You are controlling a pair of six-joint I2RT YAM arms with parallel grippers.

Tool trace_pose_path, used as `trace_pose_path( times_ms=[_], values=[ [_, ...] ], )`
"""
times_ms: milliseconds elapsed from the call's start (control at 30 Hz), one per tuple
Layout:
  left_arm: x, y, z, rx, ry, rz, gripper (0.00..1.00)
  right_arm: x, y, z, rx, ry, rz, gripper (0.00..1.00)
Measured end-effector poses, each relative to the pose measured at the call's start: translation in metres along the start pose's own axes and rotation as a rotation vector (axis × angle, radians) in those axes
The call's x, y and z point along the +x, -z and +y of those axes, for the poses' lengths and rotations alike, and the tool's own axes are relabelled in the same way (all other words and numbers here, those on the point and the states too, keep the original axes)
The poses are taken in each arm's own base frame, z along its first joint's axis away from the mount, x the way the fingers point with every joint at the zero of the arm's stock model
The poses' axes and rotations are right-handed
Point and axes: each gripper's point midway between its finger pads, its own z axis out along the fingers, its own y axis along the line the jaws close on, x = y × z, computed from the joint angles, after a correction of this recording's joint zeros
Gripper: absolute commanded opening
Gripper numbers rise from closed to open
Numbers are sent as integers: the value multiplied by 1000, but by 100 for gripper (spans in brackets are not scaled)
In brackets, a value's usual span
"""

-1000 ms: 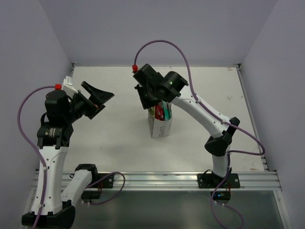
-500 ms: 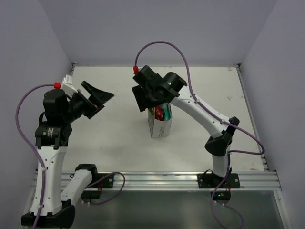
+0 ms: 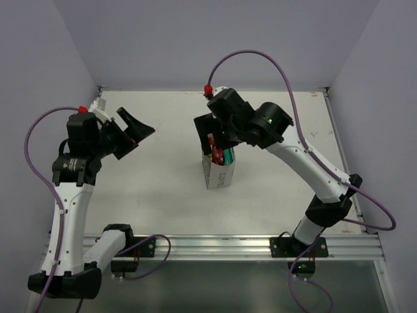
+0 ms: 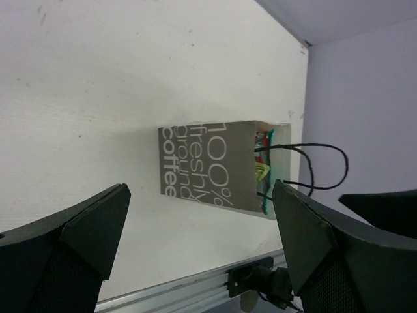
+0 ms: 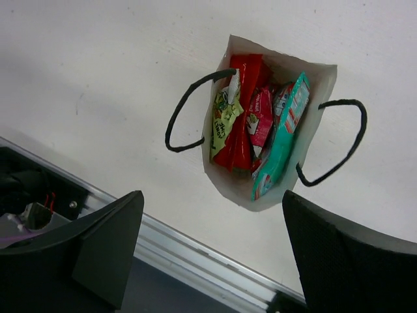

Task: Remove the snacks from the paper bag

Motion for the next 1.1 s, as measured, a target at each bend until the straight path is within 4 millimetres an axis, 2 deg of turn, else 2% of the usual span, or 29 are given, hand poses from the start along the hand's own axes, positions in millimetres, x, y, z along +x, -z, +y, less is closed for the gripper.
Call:
trace_pose_path(
  times_ms=[100, 200, 233, 333, 633, 700, 900, 1100],
  values=[
    [4, -8, 14, -65, -18, 27, 100, -3, 13, -2, -14, -17, -28, 85],
    [9, -10, 22, -109, -39, 45, 100, -3, 18, -6, -11, -26, -36, 64],
    [9, -10, 22, -119, -48, 48, 100, -2, 17, -7, -7, -29, -32, 48],
    [9, -9, 22, -134, -64, 50, 100, 2, 9, -14, 15, -38, -12, 39],
    [7, -10, 11, -124, -102, 48, 100, 12, -30, -42, 65, -87, 51, 41],
    [8, -10, 9, -121, -106, 49, 100, 11, -38, -44, 58, -91, 58, 42],
    [14, -12, 4, -115, -126, 67, 99, 9, -61, -24, -23, -85, 85, 42],
    [20, -13, 4, -125, -139, 80, 99, 10, -76, -13, -68, -85, 103, 42]
  ],
)
